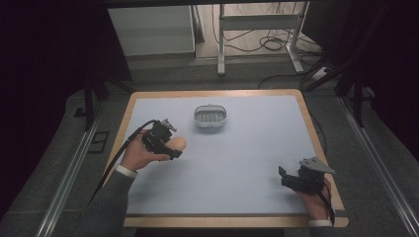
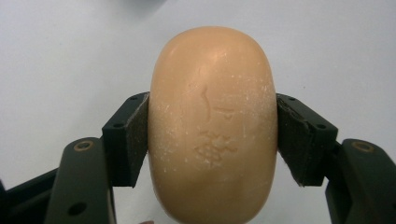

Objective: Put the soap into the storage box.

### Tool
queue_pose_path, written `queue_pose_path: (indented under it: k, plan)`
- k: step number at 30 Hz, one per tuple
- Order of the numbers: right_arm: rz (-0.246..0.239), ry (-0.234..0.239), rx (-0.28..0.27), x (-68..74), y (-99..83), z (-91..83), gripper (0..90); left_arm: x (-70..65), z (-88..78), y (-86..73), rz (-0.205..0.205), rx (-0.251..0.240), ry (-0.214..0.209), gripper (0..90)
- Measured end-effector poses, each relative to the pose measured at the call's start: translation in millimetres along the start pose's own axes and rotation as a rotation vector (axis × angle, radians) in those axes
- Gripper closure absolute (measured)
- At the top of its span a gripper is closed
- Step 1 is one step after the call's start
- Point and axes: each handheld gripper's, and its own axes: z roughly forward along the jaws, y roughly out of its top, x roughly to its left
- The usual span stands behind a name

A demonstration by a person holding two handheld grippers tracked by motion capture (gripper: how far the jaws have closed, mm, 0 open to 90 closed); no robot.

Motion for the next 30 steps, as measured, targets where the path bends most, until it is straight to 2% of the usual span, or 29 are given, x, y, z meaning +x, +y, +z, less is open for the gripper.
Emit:
queue_pose_path:
  k: [30]
  plan:
    - [-0.003, -0.003, 0.001, 0.5, -0.4, 0.6, 6.0, 4.1, 4.0, 32.1, 0.04, 0.002, 0.016, 32.7]
